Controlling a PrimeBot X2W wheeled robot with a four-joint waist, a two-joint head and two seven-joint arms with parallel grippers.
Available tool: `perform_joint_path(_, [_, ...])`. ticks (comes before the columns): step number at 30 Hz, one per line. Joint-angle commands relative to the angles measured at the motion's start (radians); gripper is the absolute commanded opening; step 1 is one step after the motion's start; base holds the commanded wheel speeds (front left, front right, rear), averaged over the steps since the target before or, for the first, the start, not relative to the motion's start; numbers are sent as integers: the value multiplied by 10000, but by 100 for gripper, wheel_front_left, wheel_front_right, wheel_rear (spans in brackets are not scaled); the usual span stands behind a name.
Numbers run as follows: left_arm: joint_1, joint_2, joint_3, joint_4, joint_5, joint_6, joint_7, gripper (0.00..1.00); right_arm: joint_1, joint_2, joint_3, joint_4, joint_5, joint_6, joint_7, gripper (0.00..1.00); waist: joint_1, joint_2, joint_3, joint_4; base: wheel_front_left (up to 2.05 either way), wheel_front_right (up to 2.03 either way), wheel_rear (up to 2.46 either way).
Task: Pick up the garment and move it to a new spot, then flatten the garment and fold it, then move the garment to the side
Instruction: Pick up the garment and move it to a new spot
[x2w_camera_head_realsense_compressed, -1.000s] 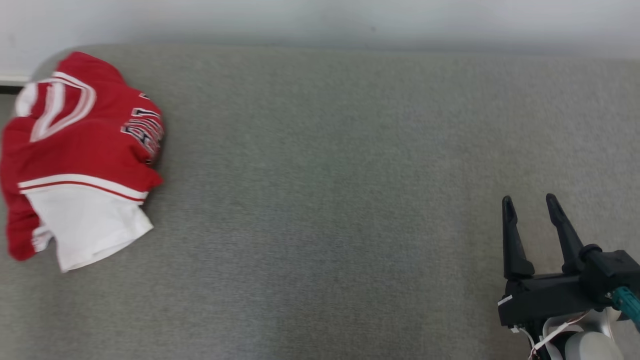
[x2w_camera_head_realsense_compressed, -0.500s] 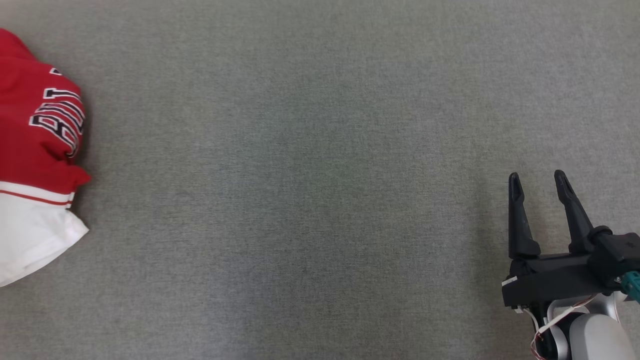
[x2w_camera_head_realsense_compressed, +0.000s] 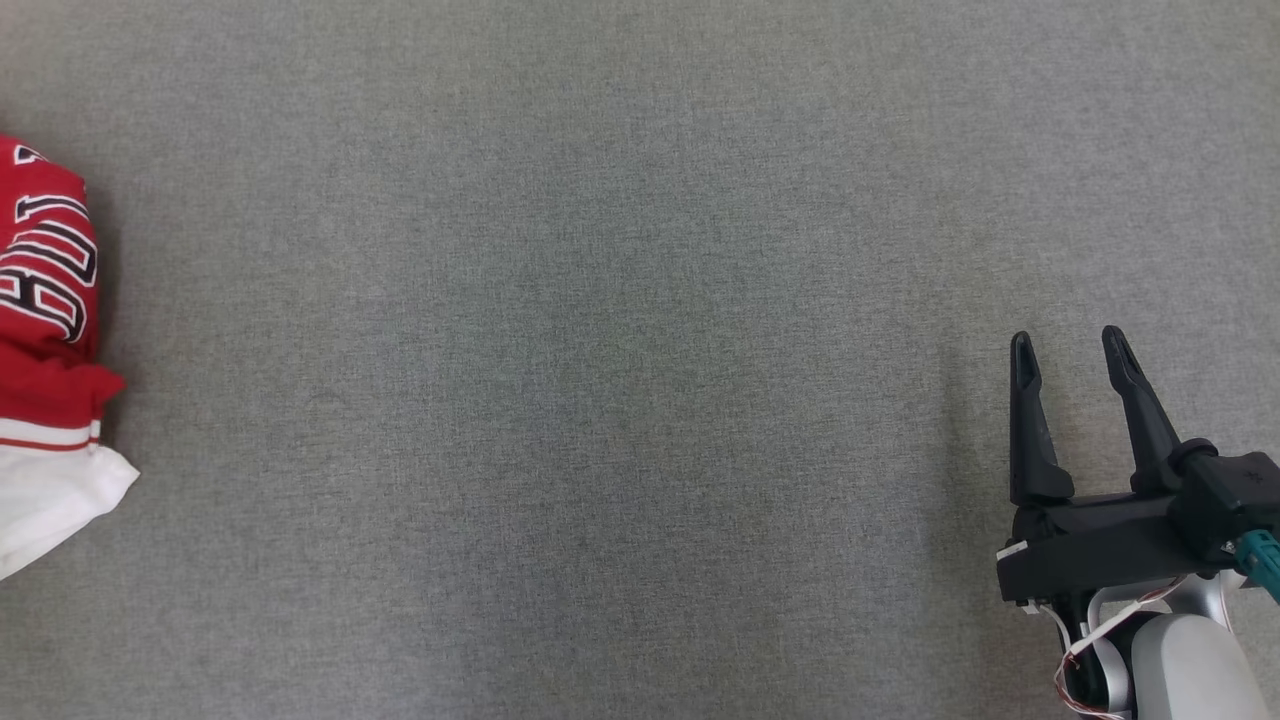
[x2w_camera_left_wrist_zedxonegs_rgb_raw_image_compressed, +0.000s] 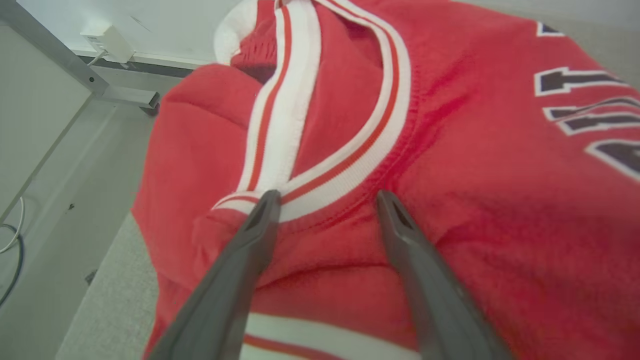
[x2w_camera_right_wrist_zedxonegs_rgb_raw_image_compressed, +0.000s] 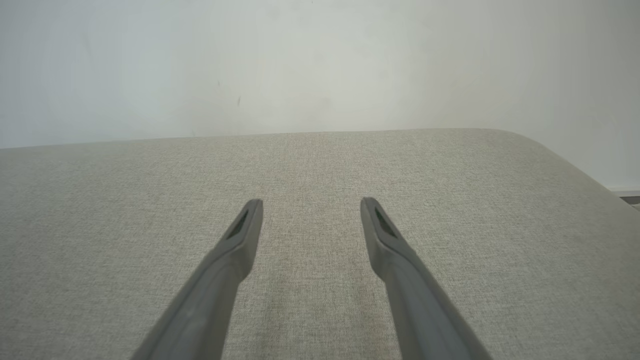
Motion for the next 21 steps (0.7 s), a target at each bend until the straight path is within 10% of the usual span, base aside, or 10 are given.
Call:
perform_joint_path(1, [-26, -140, -95, 217, -155, -16, 21, 76, -59, -10, -7, -3, 55, 29, -32, 100, 0, -1, -10, -4, 0, 0, 0])
perform_joint_path(2, [-18, -175, -196, 245, -229, -20, -32, 6, -64, -10, 4, 3, 55, 30, -26, 100, 0, -1, -15, -5, 0, 0, 0])
perform_joint_path(3, [-10, -189, -285, 280, -316, -22, -69, 0, -74, -11, 8, 11, 61, 30, -29, 100, 0, -1, -24, -4, 0, 0, 0])
perform_joint_path(21, [-1691, 490, -1544, -1351, -80, -7, -2725, 0, 227, -13, 312, 1063, 628, 30, -550, 100, 0, -1, -1632, 309, 0, 0, 0])
